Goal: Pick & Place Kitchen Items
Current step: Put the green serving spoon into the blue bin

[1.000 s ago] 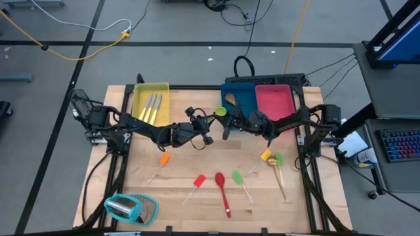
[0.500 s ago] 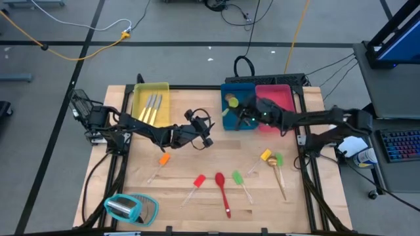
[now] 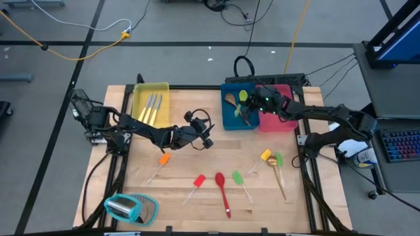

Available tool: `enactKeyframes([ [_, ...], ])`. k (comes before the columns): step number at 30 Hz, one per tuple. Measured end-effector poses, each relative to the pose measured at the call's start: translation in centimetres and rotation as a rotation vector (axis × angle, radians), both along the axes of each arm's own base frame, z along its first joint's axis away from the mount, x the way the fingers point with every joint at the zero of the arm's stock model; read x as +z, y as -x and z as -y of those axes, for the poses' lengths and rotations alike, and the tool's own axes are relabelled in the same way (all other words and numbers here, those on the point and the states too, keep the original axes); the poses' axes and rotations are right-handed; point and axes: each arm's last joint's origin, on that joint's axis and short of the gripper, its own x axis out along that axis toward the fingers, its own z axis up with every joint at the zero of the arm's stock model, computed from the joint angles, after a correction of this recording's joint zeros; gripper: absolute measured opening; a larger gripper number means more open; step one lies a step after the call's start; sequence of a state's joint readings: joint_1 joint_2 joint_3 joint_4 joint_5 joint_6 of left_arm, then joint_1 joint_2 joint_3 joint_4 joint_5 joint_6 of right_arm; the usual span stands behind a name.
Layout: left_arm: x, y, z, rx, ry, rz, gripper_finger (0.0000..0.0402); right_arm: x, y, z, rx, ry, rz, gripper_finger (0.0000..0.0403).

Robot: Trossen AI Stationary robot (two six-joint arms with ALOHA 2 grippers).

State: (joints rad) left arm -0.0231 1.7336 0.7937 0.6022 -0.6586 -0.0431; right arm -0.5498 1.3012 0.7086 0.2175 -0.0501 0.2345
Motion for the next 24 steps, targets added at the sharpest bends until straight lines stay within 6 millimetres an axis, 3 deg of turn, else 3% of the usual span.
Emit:
enactKeyframes([
  [8, 0.0, 0.0, 0.0, -0.003, 0.001, -0.003, 0.0152, -2.7, -0.6, 2.4, 0.09, -0.13, 0.027, 0.0026],
  [16, -0.3, 0.1, 0.0, -0.002, 0.012, -0.023, 0.0152, -4.5, -0.1, 4.5, -0.008, -0.212, 0.039, 0.0026],
  [24, -0.3, 0.1, 0.0, -0.002, 0.013, -0.025, 0.0152, -4.3, 0.3, 5.3, -0.048, -0.212, 0.087, 0.0027],
])
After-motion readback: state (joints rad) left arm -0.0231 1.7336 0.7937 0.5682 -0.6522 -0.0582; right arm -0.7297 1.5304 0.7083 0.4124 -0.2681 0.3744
